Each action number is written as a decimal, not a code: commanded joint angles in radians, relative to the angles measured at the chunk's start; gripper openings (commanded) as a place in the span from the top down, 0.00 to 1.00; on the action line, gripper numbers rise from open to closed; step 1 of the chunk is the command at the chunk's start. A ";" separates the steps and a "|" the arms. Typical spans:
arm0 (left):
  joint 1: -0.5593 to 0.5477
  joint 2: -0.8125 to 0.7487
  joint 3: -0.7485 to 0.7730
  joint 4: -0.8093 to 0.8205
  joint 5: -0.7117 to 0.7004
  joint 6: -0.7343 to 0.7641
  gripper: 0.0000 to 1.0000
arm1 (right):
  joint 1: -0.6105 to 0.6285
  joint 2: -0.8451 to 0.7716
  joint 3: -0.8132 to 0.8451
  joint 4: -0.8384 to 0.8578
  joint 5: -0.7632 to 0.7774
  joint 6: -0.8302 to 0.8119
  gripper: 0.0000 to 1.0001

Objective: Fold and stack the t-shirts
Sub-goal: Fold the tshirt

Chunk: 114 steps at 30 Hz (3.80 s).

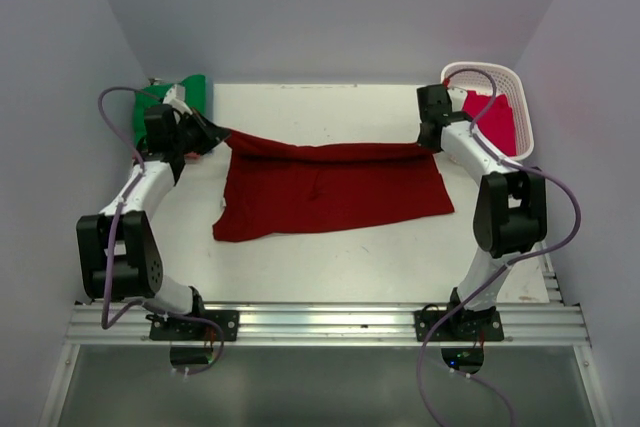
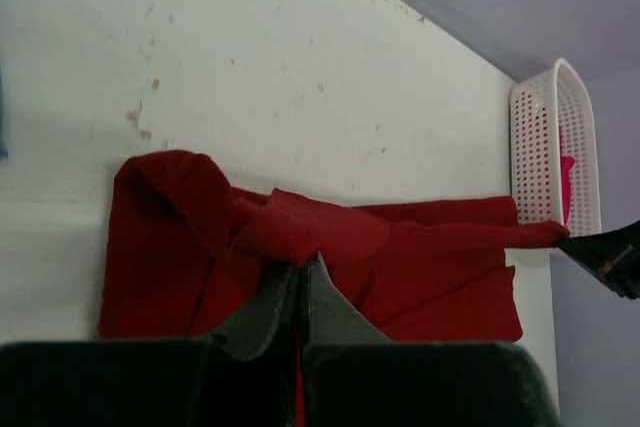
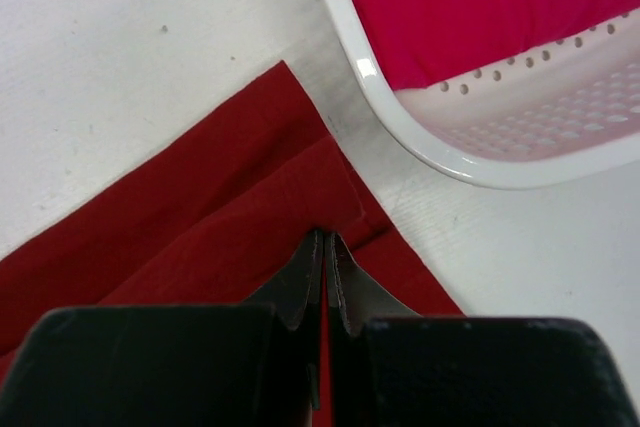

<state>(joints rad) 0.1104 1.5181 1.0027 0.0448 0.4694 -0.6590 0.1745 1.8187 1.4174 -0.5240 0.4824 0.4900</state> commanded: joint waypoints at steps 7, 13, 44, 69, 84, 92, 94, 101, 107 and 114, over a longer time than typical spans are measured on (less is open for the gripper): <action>0.008 -0.180 -0.228 -0.091 -0.009 0.107 1.00 | -0.007 -0.035 -0.074 0.021 0.065 -0.007 1.00; 0.008 -0.283 -0.300 -0.141 -0.017 0.133 1.00 | -0.006 -0.032 -0.118 0.035 0.093 -0.008 1.00; -0.097 -0.748 -0.477 -0.291 -0.112 0.053 0.00 | 0.006 -0.081 -0.063 -0.002 -0.008 -0.001 0.49; -0.248 -0.087 -0.536 0.285 -0.163 -0.056 0.74 | 0.039 0.117 -0.139 0.174 -0.238 -0.007 1.00; -0.242 0.198 -0.265 0.233 -0.244 -0.062 0.90 | 0.152 0.002 -0.422 0.138 -0.214 0.030 1.00; -0.212 0.514 0.190 0.084 -0.186 -0.039 0.94 | 0.370 -0.196 -0.555 -0.031 -0.198 0.073 1.00; -0.207 0.592 0.290 0.078 -0.137 -0.025 0.94 | 0.410 -0.274 -0.607 -0.050 -0.267 0.108 1.00; -0.258 0.746 0.511 0.029 0.046 0.038 0.97 | 0.571 -0.452 -0.750 -0.036 -0.360 0.297 1.00; -0.288 0.835 0.615 0.053 0.155 0.030 0.97 | 0.683 -0.507 -0.840 0.016 -0.386 0.429 1.00; -0.336 0.947 0.781 -0.003 0.239 0.058 0.95 | 0.822 -0.397 -0.888 0.154 -0.418 0.559 1.00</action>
<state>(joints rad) -0.2016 2.4222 1.7084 0.0826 0.6437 -0.6426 0.9302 1.3228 0.5873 -0.3977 0.1322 0.9443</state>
